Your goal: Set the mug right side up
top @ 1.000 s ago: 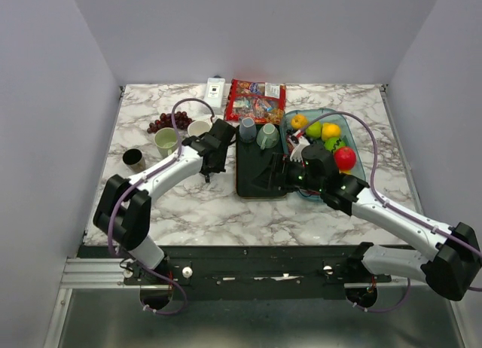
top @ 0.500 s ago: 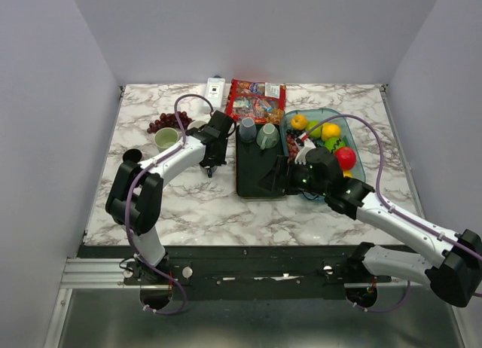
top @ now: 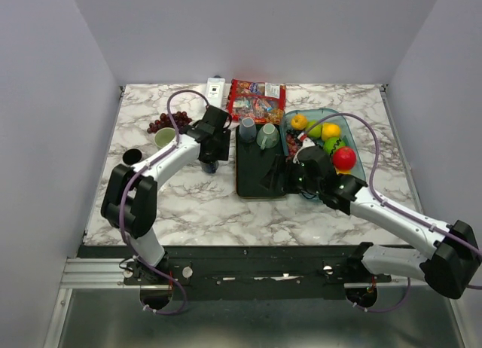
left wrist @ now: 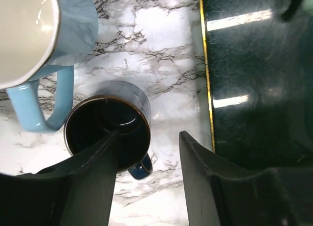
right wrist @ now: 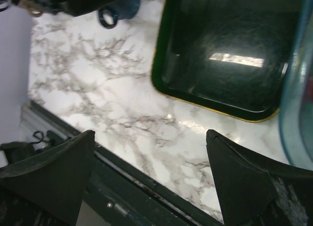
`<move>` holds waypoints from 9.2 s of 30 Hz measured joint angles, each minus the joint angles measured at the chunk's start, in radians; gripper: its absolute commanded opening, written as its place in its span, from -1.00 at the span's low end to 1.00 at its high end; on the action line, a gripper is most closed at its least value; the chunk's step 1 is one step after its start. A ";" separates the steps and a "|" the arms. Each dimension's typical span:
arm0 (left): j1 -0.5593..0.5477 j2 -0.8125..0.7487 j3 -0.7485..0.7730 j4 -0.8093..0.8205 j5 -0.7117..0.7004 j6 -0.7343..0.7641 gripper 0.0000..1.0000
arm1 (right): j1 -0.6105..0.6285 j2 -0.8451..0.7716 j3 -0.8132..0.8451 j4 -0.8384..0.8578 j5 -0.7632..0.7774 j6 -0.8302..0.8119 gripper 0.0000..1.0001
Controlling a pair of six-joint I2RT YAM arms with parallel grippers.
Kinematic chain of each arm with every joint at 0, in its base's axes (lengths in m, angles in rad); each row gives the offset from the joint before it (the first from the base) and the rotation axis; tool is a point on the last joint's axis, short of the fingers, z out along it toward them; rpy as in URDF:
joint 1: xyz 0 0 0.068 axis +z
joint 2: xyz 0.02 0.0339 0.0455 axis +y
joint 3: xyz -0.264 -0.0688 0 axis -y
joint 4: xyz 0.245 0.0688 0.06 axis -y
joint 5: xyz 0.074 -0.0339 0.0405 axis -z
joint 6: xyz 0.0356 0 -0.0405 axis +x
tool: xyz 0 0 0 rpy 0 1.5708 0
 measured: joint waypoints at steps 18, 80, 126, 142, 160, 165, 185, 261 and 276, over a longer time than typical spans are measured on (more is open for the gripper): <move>-0.001 -0.760 -0.230 0.024 0.018 0.010 0.91 | 0.000 0.684 0.676 -0.167 0.448 -0.080 0.29; 0.076 -0.874 -0.413 0.190 0.198 0.043 0.98 | -0.101 0.440 0.516 -0.217 0.327 -0.078 -0.99; -0.489 -0.824 -0.525 1.084 0.091 -0.413 0.27 | -0.052 -0.198 -0.003 0.772 -0.337 0.373 -0.99; -0.501 -0.797 -0.515 1.092 0.029 -0.411 -0.15 | -0.052 -0.210 -0.006 0.757 -0.319 0.350 -0.99; -0.509 -0.800 -0.497 1.029 -0.002 -0.400 -1.00 | -0.059 -0.210 0.019 0.639 -0.309 0.306 -0.15; -0.507 -0.831 -0.486 0.938 -0.076 -0.346 -1.00 | -0.057 -0.212 0.032 0.516 -0.289 0.266 0.47; -0.367 -0.866 -0.365 0.255 -0.745 -0.189 -1.00 | -0.048 -0.231 0.010 0.284 -0.194 0.237 0.65; 0.010 -0.969 -0.537 0.179 -0.167 -0.228 0.83 | -0.172 1.184 1.293 -0.202 0.249 -0.507 0.56; 0.010 -0.977 -0.546 0.180 -0.159 -0.223 0.84 | -0.173 1.191 1.273 -0.205 0.082 -0.577 0.35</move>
